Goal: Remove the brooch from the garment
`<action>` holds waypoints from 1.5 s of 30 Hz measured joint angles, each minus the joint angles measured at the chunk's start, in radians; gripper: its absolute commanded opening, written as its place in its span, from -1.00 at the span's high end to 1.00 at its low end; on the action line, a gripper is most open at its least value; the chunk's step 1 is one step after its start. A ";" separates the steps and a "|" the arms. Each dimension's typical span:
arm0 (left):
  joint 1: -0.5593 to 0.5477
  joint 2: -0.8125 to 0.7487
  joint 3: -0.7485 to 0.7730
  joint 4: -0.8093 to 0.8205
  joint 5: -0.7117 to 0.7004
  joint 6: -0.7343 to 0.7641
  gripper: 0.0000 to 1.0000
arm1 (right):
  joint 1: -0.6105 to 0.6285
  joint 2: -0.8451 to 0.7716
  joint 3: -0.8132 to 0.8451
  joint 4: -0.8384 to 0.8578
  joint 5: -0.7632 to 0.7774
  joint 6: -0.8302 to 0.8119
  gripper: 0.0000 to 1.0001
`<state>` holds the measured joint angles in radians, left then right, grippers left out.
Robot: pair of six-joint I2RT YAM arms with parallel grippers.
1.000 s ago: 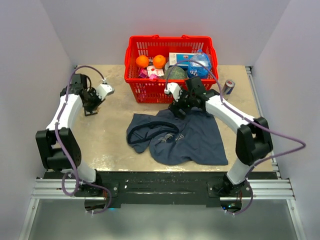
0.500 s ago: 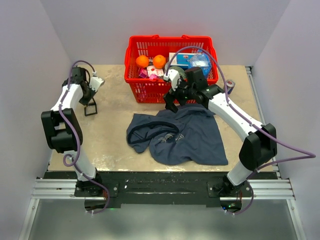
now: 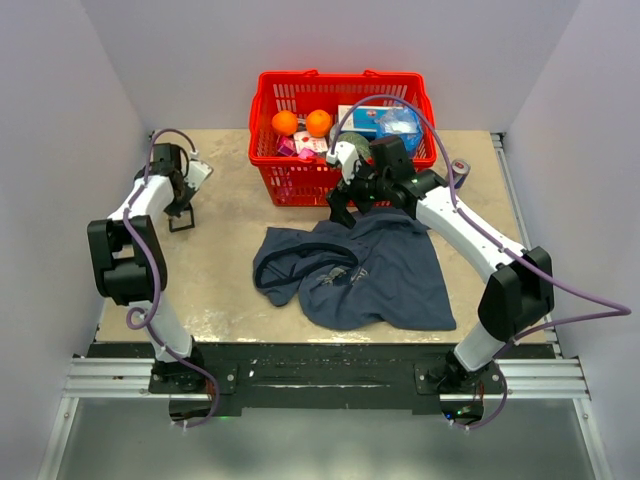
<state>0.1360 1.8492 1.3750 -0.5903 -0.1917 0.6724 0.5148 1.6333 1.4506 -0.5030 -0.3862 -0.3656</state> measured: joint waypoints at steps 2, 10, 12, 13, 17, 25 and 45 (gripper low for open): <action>-0.002 0.000 0.000 0.011 -0.003 -0.001 1.00 | 0.000 0.000 0.000 -0.002 -0.002 -0.002 -0.98; -0.002 0.009 0.000 0.032 -0.007 -0.006 1.00 | 0.000 0.000 0.000 -0.006 -0.008 -0.009 -0.98; -0.002 0.017 0.000 0.037 -0.010 -0.006 1.00 | 0.000 0.000 0.000 -0.006 -0.010 -0.010 -0.98; -0.002 0.025 0.000 0.041 -0.011 -0.006 1.00 | 0.000 0.000 0.000 -0.006 -0.010 -0.010 -0.98; -0.002 0.045 0.000 0.051 -0.021 -0.003 1.00 | 0.000 0.000 0.000 -0.006 -0.010 -0.013 -0.98; -0.007 0.055 0.004 0.061 -0.026 0.001 1.00 | 0.000 0.003 0.000 -0.006 -0.011 -0.018 -0.98; -0.022 0.108 0.036 0.097 -0.060 0.029 1.00 | 0.000 0.014 -0.017 -0.013 -0.024 -0.021 -0.98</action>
<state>0.1143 1.9572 1.4109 -0.4931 -0.2516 0.7013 0.5148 1.6470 1.4338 -0.5159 -0.4103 -0.3866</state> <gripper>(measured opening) 0.021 0.986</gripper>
